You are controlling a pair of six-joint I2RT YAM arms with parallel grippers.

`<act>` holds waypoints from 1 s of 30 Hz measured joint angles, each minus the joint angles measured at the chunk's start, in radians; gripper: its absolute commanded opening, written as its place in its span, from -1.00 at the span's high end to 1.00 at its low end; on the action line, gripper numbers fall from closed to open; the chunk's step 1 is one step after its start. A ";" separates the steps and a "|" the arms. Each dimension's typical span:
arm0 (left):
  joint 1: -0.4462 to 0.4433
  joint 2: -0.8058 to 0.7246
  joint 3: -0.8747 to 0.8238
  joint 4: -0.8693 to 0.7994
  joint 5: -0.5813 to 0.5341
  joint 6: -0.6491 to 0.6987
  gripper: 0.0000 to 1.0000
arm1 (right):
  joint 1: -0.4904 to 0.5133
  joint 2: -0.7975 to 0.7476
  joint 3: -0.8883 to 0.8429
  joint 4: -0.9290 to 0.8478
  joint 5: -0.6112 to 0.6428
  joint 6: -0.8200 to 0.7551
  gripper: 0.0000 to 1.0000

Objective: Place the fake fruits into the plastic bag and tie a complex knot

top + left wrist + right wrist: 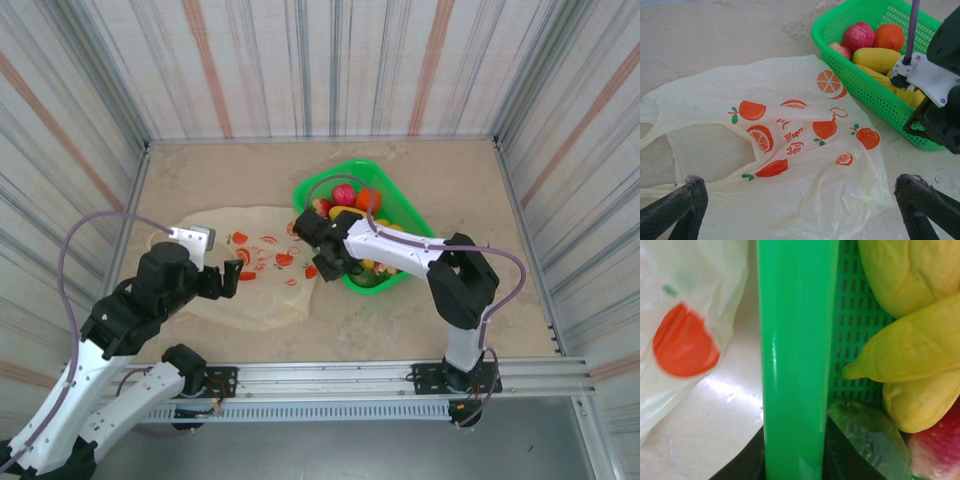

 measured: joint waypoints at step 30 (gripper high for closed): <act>0.229 0.167 0.299 -0.128 -0.010 -0.187 -0.97 | 0.165 0.267 0.268 0.049 -0.336 -0.031 0.60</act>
